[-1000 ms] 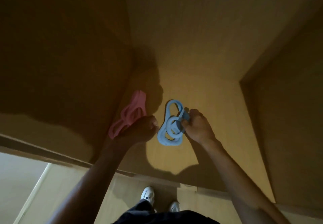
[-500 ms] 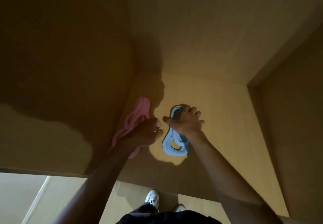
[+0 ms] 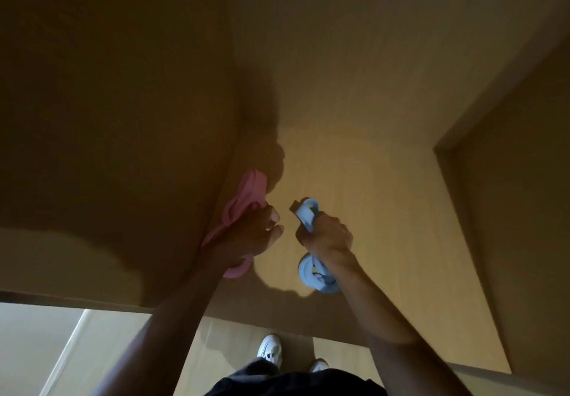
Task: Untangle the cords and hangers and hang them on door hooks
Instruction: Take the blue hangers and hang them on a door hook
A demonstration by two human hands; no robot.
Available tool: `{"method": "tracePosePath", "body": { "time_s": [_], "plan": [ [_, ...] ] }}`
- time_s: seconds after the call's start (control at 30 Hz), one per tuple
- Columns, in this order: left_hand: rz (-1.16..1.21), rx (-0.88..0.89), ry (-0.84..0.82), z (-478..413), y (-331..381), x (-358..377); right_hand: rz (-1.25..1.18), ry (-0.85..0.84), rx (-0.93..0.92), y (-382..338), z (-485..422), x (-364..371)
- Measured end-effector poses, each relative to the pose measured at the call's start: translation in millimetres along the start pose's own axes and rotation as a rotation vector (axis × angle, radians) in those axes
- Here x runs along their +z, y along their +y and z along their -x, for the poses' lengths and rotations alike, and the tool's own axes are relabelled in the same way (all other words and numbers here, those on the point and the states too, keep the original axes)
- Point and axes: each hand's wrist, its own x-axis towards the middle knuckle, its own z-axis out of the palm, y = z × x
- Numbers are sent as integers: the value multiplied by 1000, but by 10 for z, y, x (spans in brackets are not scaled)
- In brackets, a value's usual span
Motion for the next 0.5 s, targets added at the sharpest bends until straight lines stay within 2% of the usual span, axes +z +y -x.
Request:
{"method": "tracePosePath", "body": {
  "time_s": [0.2,0.33,0.5],
  "plan": [
    [6,95,4,-39,109,77,-190,35,-35,304,288,-215],
    [1,147,-130,-65,407,237,-356,14,14,595,548,-417],
    [-61,262,-339,91,768,544,-428,125,158,1140,1098,-543]
  ]
}}
